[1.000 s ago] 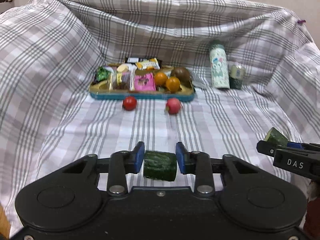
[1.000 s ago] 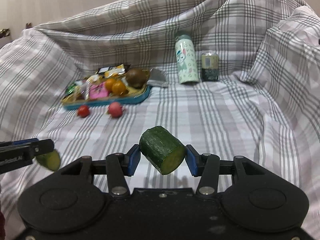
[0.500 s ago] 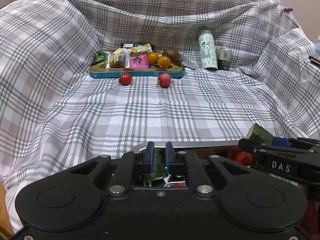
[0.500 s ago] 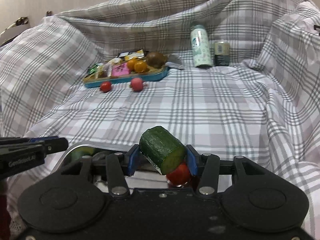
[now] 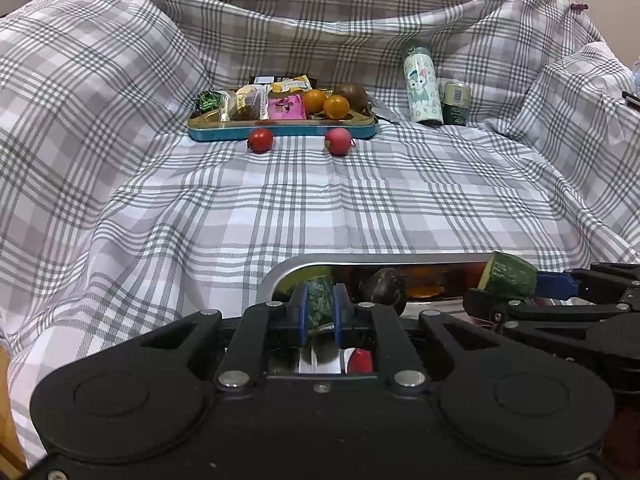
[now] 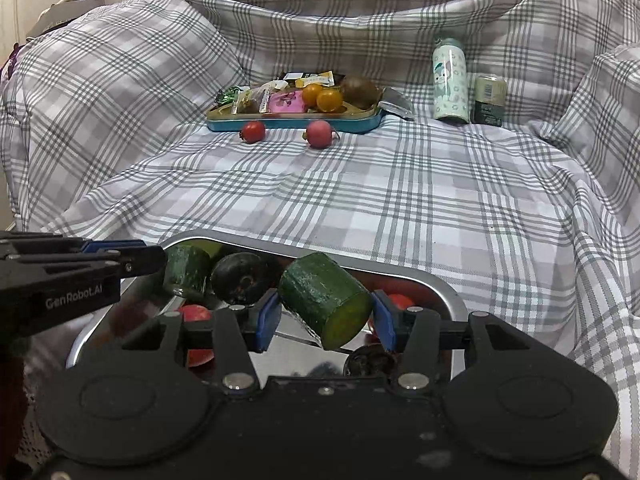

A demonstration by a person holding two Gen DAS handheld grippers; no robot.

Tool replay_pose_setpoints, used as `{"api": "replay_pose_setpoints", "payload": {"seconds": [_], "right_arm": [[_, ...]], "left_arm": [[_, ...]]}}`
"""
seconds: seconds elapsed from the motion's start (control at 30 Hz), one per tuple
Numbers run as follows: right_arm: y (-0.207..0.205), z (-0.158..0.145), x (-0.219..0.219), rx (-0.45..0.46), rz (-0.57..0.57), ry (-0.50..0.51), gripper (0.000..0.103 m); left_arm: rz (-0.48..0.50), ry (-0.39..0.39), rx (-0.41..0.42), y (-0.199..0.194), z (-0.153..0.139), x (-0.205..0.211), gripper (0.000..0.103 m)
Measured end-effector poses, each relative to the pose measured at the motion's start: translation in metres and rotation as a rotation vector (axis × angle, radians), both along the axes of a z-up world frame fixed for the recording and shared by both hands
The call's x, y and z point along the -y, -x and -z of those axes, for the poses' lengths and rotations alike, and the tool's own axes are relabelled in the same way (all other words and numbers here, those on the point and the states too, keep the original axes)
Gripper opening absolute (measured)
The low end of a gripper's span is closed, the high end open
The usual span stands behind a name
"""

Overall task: Organize fruits
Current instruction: 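Lower the cucumber pieces into the tray and open both tools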

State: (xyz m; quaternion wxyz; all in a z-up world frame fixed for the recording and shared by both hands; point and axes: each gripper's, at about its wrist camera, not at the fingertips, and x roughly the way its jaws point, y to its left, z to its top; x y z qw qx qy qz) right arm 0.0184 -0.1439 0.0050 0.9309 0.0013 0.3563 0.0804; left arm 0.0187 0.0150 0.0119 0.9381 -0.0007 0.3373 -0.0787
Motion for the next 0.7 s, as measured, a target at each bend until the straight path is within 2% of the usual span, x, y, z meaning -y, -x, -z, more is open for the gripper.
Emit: {"api": "replay_pose_setpoints", "payload": {"seconds": [0.2,0.53,0.7], "right_arm": [[0.0005,-0.0015,0.0006,0.017,0.012,-0.012,0.052],[0.0021,-0.0029,0.0024,0.038,0.045,-0.017,0.052],[-0.0010,-0.0009,0.0032,0.028,0.067,-0.021,0.052]], "left_arm": [[0.001,-0.007,0.002,0.0002,0.0015,0.0008,0.022],[-0.001,-0.029,0.009,0.0013,0.0020,0.0046,0.024],[-0.012,-0.015,-0.001,-0.0006,0.0024,0.0017,0.024]]}}
